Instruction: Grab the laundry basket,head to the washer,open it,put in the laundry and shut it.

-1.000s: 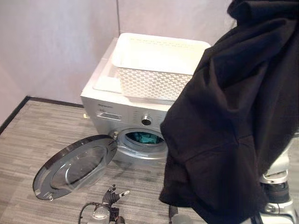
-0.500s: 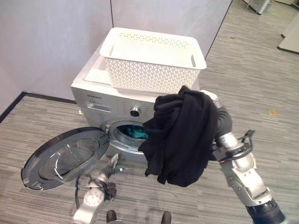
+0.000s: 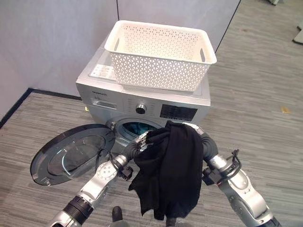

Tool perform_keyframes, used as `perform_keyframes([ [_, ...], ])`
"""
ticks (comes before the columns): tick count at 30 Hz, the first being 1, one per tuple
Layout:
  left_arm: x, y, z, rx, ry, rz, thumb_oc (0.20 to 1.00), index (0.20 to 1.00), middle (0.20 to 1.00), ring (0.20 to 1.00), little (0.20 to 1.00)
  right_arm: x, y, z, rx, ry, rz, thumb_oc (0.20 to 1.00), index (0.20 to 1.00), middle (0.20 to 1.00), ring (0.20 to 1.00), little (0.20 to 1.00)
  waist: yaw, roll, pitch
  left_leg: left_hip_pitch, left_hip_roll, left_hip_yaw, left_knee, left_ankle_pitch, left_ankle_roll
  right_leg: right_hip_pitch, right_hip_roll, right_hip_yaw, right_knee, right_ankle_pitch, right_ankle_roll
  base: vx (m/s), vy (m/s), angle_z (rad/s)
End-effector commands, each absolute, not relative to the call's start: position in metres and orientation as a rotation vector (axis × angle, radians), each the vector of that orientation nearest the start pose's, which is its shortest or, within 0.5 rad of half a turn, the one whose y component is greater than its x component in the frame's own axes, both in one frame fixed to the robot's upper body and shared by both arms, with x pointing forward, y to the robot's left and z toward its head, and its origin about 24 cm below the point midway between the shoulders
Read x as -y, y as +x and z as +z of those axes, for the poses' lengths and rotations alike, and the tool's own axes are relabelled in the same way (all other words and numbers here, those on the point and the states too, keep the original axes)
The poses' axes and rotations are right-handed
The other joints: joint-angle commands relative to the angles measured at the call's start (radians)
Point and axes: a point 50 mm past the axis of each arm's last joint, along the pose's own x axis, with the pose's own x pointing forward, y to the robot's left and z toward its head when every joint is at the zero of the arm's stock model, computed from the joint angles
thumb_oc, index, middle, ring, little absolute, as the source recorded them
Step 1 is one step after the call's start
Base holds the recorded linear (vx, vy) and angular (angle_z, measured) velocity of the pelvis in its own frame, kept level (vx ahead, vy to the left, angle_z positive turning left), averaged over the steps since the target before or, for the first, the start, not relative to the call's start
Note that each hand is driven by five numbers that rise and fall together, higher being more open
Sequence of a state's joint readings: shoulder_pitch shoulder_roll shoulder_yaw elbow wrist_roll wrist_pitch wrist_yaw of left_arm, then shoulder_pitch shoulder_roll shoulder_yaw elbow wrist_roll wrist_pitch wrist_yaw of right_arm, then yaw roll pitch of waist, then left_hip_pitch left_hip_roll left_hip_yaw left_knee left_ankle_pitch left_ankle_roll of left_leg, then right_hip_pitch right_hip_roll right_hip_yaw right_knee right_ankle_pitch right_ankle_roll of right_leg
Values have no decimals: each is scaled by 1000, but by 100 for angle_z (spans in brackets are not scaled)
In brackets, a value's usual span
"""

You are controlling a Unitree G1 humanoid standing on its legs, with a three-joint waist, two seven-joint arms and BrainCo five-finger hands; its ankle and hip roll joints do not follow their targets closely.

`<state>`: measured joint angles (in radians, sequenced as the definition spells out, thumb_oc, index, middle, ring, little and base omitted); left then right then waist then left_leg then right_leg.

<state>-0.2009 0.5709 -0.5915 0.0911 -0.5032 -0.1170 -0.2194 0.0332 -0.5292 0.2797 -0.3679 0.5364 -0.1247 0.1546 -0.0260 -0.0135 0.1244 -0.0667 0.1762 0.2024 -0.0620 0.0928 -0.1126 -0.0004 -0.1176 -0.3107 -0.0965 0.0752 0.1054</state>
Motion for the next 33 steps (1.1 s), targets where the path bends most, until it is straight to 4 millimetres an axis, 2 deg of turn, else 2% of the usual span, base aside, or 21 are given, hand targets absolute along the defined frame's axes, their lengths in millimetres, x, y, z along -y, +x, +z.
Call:
perform_keyframes([
  [1, -124, 258, 58, -28, 63, -805, 1000, 1000, 1000, 1000, 1000, 150, 231, 159, 489, 32, 521, 200, 200, 200, 200, 200, -28, -19, -14, -41, -39, 38, 11, -44, 50, 61, 1, 56, 9, -129, 24, 3, 13, -3],
  [3, -129, 247, 61, -40, -4, -832, 1000, 1000, 1000, 1000, 1000, 157, 237, 163, 513, -10, 471, 200, 200, 200, 200, 200, -23, -3, -8, -40, -40, 48, 7, -39, 48, 51, 1, 60, 9, -128, 22, -14, -7, -5],
  [6, -136, 235, 71, -28, 5, -877, 1000, 1000, 1000, 1000, 1000, 163, 240, 166, 518, -49, 452, 200, 200, 200, 200, 200, -15, 13, 3, -44, -43, 53, 9, -36, 46, 43, -1, 60, 9, -126, 22, -8, -3, -1],
  [10, -141, 227, 78, -5, 55, -896, 1000, 1000, 1000, 1000, 1000, 169, 240, 168, 519, -51, 445, 200, 200, 200, 200, 200, -6, 31, 16, -56, -47, 51, 10, -29, 41, 31, -4, 54, 9, -126, 22, -25, -9, 0],
  [13, -137, 227, 80, 36, 54, -876, 1000, 1000, 1000, 1000, 1000, 173, 241, 171, 537, -65, 424, 200, 200, 200, 200, 200, -5, 44, 29, -72, -53, 46, 13, -25, 39, 20, -8, 53, 9, -129, 20, -40, -5, 10],
  [16, -119, 231, 75, 67, -31, -832, 1000, 1000, 1000, 1000, 1000, 173, 237, 175, 570, -61, 386, 200, 200, 200, 200, 200, -9, 54, 34, -76, -67, 39, 11, -26, 41, 18, -15, 44, 9, -131, 18, -1, -3, 3],
  [18, -103, 235, 78, 100, -64, -841, 1000, 1000, 1000, 1000, 1000, 176, 236, 176, 579, -88, 352, 200, 200, 200, 200, 200, -15, 59, 35, -77, -76, 36, 7, -25, 43, 20, -21, 35, 9, -131, 17, 3, -5, 16],
  [22, -89, 238, 85, 126, -102, -870, 1000, 1000, 1000, 1000, 1000, 179, 238, 177, 584, -117, 313, 200, 200, 200, 200, 200, -23, 67, 34, -73, -84, 39, -5, -23, 44, 21, -28, 23, 9, -128, 19, 4, 2, 20],
  [26, -69, 242, 76, 77, -205, -893, 1000, 1000, 1000, 1000, 1000, 176, 243, 178, 597, -135, 283, 200, 200, 200, 200, 200, -35, 74, 28, -60, -91, 51, -15, -25, 46, 28, -33, 17, 9, -126, 20, 21, 7, 8],
  [30, -51, 244, 67, 16, -317, -896, 1000, 1000, 1000, 1000, 1000, 179, 249, 180, 622, -425, 188, 200, 200, 200, 200, 200, -46, 79, 23, -47, -95, 52, -16, -32, 50, 42, -35, 11, 9, -131, 20, 25, -3, 9],
  [31, -51, 244, 67, 16, -317, -896, 1000, 1000, 1000, 1000, 1000, 179, 249, 180, 622, -425, 188, 200, 200, 200, 200, 200, -46, 79, 23, -47, -95, 52, -16, -32, 50, 42, -35, 11, 9, -131, 20, 23, -9, 5],
  [33, -40, 246, 72, 36, -296, -935, 1000, 1000, 1000, 1000, 1000, 184, 260, 175, 602, -587, 125, 200, 200, 200, 200, 200, -50, 80, 19, -36, -98, 52, -18, -39, 54, 49, -35, 9, 9, -134, 20, 0, 0, 0],
])
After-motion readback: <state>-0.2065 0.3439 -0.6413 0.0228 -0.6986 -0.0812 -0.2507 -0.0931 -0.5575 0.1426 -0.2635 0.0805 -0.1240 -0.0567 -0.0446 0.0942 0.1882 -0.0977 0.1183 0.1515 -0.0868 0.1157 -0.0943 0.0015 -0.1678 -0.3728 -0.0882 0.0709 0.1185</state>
